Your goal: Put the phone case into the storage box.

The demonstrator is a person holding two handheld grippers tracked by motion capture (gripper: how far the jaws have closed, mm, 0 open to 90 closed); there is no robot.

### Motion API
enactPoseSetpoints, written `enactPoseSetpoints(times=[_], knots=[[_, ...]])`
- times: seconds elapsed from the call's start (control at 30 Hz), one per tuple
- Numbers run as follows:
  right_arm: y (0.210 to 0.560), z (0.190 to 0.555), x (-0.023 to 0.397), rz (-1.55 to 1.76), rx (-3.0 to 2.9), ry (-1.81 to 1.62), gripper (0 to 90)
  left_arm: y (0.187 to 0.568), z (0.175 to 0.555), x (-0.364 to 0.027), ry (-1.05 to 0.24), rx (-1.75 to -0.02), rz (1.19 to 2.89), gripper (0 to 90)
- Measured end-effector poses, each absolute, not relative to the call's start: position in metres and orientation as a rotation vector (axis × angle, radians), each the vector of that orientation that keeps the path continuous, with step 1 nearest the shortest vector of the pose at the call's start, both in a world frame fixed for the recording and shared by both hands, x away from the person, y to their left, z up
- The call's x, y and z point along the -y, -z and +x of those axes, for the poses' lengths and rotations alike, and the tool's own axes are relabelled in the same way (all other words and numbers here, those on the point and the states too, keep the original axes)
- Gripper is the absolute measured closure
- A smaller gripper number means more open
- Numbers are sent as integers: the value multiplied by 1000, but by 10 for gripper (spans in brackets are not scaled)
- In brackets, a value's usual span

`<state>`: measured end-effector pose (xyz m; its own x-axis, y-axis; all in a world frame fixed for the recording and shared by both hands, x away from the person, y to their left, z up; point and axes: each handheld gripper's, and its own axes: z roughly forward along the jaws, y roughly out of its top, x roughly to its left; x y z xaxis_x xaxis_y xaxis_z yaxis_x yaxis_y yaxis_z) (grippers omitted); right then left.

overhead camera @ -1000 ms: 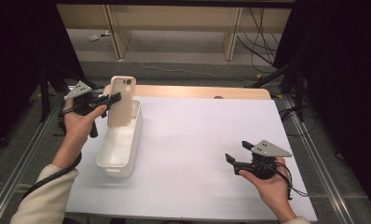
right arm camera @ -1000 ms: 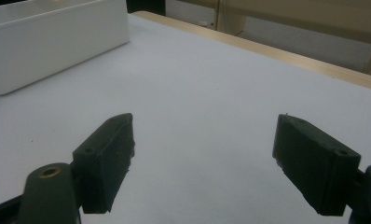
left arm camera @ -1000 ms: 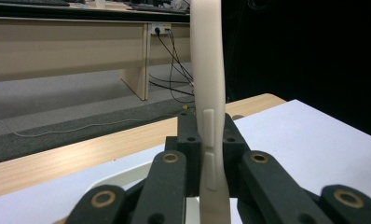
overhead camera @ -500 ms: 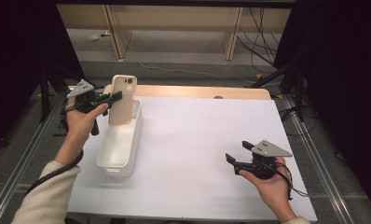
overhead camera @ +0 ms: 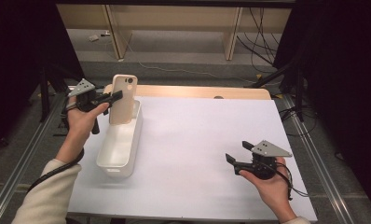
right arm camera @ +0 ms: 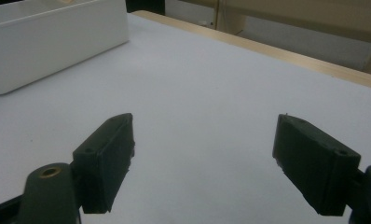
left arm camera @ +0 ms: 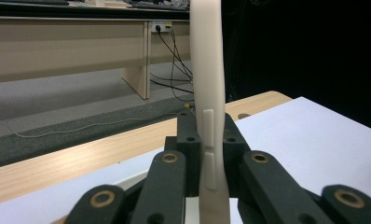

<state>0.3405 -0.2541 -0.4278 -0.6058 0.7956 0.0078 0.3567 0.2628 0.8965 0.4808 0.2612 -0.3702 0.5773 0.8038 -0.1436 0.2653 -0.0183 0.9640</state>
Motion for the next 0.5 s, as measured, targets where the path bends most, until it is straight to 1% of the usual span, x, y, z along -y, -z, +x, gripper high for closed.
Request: enactPoseSetpoints(times=[0.5], knots=[[428, 342, 254, 1019, -2069, -1321, 217, 373, 487, -262, -547, -935, 1581, 825]])
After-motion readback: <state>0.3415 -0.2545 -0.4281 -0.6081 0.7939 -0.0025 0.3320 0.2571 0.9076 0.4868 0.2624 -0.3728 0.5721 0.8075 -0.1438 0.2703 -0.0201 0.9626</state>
